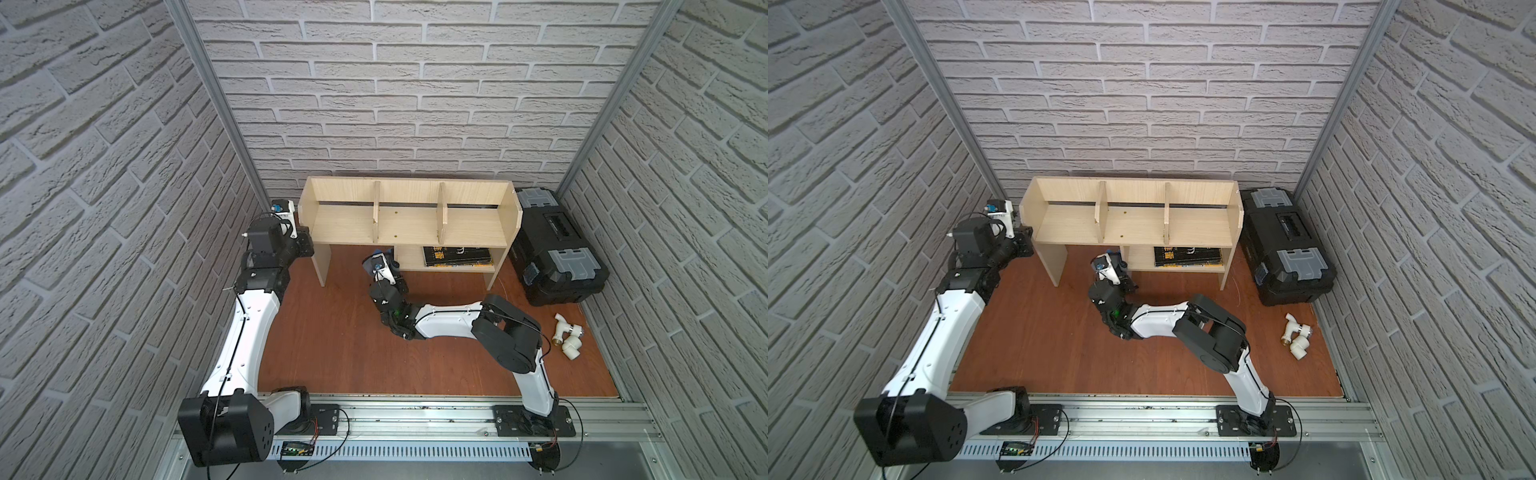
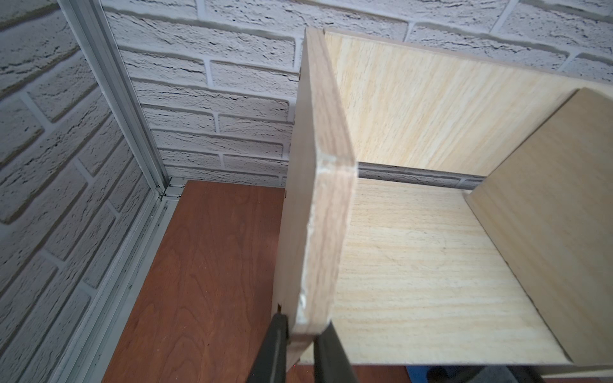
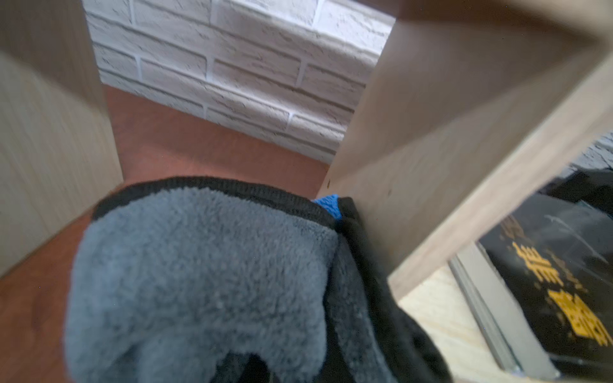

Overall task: Wipe the bookshelf clean with a cloth
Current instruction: Wipe the dust from the shelf.

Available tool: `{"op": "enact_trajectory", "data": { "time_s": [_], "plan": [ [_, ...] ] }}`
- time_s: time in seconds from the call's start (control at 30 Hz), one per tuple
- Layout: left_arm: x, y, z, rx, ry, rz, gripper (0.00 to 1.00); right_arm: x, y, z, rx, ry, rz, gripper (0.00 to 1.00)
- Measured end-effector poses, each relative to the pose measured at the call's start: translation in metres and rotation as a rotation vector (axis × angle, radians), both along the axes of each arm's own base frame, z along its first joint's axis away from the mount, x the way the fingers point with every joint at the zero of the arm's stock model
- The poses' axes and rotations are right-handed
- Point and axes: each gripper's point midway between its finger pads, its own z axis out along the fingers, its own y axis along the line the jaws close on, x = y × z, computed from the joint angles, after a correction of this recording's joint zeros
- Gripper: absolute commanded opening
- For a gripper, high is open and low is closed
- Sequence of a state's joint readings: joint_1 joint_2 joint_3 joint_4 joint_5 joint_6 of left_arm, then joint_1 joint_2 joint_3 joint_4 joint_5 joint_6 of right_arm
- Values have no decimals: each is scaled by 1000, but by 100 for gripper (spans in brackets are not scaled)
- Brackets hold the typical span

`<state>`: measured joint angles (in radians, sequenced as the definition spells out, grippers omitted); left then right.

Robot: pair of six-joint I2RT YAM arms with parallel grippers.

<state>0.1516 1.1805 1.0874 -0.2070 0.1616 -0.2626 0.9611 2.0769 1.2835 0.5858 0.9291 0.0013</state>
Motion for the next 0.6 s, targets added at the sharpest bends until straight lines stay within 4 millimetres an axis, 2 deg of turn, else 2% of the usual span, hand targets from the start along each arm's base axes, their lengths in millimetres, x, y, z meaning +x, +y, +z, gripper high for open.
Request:
{"op": "enact_trajectory", "data": {
  "time_s": [0.2, 0.23, 0.4, 0.6],
  "plan": [
    [0, -1, 0, -2, -1, -5, 0, 6, 34, 63, 87, -149, 81, 3],
    [0, -1, 1, -2, -3, -5, 0, 8, 40, 69, 92, -155, 85, 3],
    [-2, -1, 0, -2, -8, -5, 0, 16, 80, 64, 113, -133, 186, 3],
    [-3, -2, 0, -4, -9, -11, 0, 12, 131, 66, 184, -101, 330, 3]
  ]
}}
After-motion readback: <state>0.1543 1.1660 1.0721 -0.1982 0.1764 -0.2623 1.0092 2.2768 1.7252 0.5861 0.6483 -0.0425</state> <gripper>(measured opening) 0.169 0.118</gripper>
